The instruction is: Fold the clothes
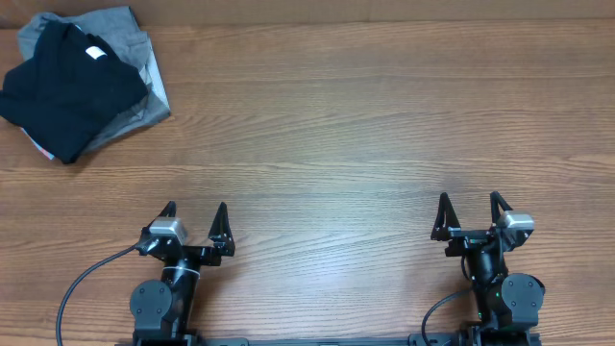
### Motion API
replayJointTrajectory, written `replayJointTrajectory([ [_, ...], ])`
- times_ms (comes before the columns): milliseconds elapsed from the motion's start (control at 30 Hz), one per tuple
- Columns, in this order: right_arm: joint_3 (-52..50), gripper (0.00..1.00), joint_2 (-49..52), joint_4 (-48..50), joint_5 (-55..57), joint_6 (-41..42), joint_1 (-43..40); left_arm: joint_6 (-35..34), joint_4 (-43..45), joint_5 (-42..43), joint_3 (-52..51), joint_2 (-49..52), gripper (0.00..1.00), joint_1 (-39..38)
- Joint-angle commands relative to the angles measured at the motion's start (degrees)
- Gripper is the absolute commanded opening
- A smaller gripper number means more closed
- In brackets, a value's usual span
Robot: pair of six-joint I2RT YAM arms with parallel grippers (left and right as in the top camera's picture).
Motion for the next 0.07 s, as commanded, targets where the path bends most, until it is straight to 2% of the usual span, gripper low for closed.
replayJointTrajectory([
  [0, -0.61, 1.00, -0.68, 0.28, 0.46, -0.39, -0.17, 0.92, -0.20, -0.83, -0.20, -0.59, 1.00, -0.37],
  [33, -0.61, 1.00, -0.68, 0.28, 0.48, -0.39, -0.17, 0.92, -0.20, -0.83, -0.20, -0.59, 1.00, -0.37],
])
